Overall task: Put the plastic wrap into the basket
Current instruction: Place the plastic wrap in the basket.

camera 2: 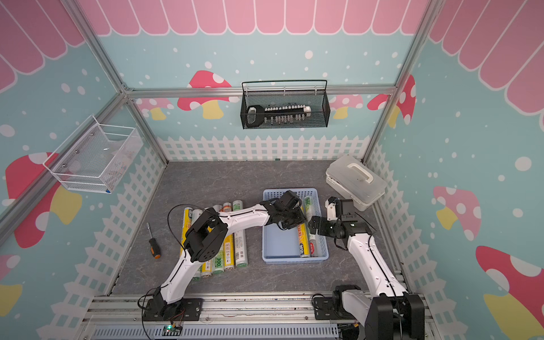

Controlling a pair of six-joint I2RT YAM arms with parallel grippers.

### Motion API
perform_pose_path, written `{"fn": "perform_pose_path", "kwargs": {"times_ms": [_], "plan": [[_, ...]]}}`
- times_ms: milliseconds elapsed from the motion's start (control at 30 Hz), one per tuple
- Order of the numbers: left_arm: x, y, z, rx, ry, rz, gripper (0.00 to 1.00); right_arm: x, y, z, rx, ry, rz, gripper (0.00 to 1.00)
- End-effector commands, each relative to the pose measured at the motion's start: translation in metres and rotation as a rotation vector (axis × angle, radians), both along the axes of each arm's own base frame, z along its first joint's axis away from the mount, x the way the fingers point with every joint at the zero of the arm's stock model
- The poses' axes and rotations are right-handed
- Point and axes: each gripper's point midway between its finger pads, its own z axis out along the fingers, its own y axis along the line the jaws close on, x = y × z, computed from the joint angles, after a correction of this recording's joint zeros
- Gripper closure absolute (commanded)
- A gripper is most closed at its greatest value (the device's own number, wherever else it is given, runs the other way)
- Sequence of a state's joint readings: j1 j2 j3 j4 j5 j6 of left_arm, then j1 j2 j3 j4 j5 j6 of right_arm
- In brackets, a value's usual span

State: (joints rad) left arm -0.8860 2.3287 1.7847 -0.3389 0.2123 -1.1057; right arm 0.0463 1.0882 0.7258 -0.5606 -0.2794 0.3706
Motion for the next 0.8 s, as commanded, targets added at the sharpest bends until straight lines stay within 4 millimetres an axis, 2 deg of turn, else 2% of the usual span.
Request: {"fn": "perform_pose_path", "kwargs": {"times_ms": [0, 167, 433, 600, 767], "plan": [[0.003, -0.007, 0.011, -0.027, -0.027, -0.012, 0.49, -0.005, -0.001, -0.005, -0.003, 0.008, 0.005, 0.00], [0.004, -0.005, 0.016, -0.026, -0.048, -0.060, 0.44, -0.005, -0.001, -0.003, 0.001, 0.002, 0.002, 0.01], [-0.002, -0.006, 0.027, -0.053, -0.039, -0.103, 0.48, -0.003, 0.001, 0.003, 0.019, -0.012, -0.007, 0.01], [-0.004, 0.005, 0.054, -0.051, -0.099, -0.097, 0.45, -0.003, 0.004, 0.021, 0.047, -0.058, -0.007, 0.01], [-0.005, 0.027, 0.084, -0.030, -0.192, -0.097, 0.45, -0.005, 0.023, 0.047, 0.162, -0.141, 0.047, 0.00]]}}
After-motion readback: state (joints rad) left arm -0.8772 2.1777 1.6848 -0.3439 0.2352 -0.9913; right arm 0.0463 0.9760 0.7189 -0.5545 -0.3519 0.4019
